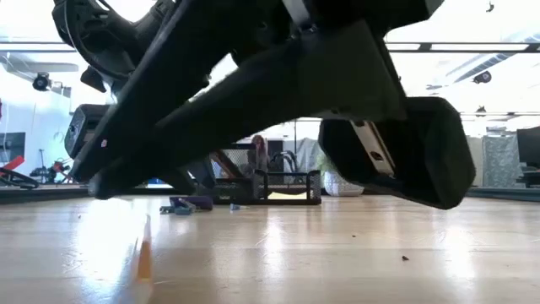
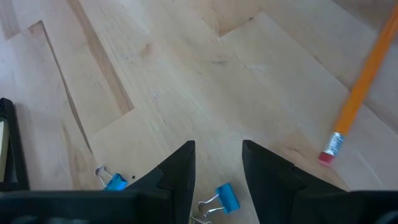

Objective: Pick and place office supplies into organizer
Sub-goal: Put the orange pencil into the desk organizer

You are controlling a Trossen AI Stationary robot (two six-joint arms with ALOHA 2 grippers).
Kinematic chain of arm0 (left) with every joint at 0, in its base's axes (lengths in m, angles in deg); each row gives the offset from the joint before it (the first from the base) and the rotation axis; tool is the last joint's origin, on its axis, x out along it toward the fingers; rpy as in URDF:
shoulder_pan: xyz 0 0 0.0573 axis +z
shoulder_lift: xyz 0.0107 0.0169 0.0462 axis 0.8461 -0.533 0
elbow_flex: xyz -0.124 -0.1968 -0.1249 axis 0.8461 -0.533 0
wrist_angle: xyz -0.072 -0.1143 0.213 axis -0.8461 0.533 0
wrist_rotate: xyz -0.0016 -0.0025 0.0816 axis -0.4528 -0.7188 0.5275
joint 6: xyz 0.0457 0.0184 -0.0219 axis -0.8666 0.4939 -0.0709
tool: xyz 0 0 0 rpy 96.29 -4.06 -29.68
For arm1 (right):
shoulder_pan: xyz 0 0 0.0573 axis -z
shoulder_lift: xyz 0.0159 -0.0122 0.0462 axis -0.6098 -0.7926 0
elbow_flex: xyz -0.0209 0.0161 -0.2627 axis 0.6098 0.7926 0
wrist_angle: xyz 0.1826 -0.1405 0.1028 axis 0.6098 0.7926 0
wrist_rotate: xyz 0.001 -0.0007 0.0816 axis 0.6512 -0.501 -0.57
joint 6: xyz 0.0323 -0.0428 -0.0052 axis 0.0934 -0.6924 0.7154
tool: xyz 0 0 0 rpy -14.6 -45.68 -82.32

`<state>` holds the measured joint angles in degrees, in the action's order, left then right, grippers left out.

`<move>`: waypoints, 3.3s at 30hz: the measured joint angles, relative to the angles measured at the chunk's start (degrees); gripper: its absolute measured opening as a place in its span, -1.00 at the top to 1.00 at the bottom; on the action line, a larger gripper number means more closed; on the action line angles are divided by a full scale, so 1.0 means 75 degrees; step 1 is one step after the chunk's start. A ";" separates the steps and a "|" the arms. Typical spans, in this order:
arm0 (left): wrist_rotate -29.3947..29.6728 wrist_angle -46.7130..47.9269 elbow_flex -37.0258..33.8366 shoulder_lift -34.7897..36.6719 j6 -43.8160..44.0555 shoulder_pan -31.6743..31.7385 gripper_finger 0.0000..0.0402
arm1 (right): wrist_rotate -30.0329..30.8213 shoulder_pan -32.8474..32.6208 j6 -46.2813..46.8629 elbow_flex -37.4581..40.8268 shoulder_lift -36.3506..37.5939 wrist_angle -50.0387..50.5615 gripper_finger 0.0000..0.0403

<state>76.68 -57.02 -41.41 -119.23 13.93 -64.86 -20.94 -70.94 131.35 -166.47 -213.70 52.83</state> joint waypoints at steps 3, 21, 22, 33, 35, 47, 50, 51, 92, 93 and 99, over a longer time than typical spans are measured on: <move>0.0000 0.0002 0.0000 0.0000 0.0003 0.0000 0.41 | -0.0002 0.0003 0.0009 0.0006 -0.0063 -0.0013 0.96; 0.0003 0.0060 0.0000 0.0000 0.0017 0.0000 0.41 | -0.0120 -0.0009 0.0637 -0.0026 -0.0466 -0.0063 0.96; 0.0003 0.0094 0.0000 0.0000 0.0017 0.0000 0.41 | -0.0101 -0.0012 0.0674 -0.0023 -0.0463 0.0011 0.96; 0.0004 0.0219 0.0000 0.0000 0.0022 0.0000 0.41 | 0.0311 -0.0040 0.0628 -0.0032 -0.0310 0.0592 0.96; 0.0006 0.0222 0.0000 0.0000 0.0176 0.0000 0.41 | 0.0704 -0.0086 0.0596 -0.0091 -0.0147 0.1076 0.96; 0.0034 0.0217 0.0000 0.0000 0.0192 0.0050 0.41 | 0.0420 -0.0314 0.0768 -0.0251 0.0052 0.1813 0.96; 0.0035 0.0215 0.0000 0.0001 0.0192 0.0050 0.41 | 0.0421 -0.0295 0.0754 -0.0251 0.0021 0.1718 0.96; 0.0036 0.0216 0.0000 0.0003 0.0192 0.0050 0.41 | 0.0427 -0.0291 0.0744 -0.0251 0.0020 0.1719 0.96; 0.0064 0.0404 0.0000 0.0006 0.0213 0.0050 0.41 | -0.0706 0.0091 -0.0716 -0.0411 -0.0172 0.0642 0.96; 0.0073 0.0402 0.0000 0.0006 0.0213 0.0050 0.41 | -0.0710 0.0106 -0.0692 -0.0407 -0.0219 0.0543 0.96; 0.0082 0.0386 0.0003 0.0010 0.0216 0.0050 0.41 | -0.0809 0.0179 -0.0593 -0.0422 -0.0359 0.0669 0.96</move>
<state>77.29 -54.13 -41.39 -119.16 15.54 -64.49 -27.00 -69.59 126.90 -169.63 -216.39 57.85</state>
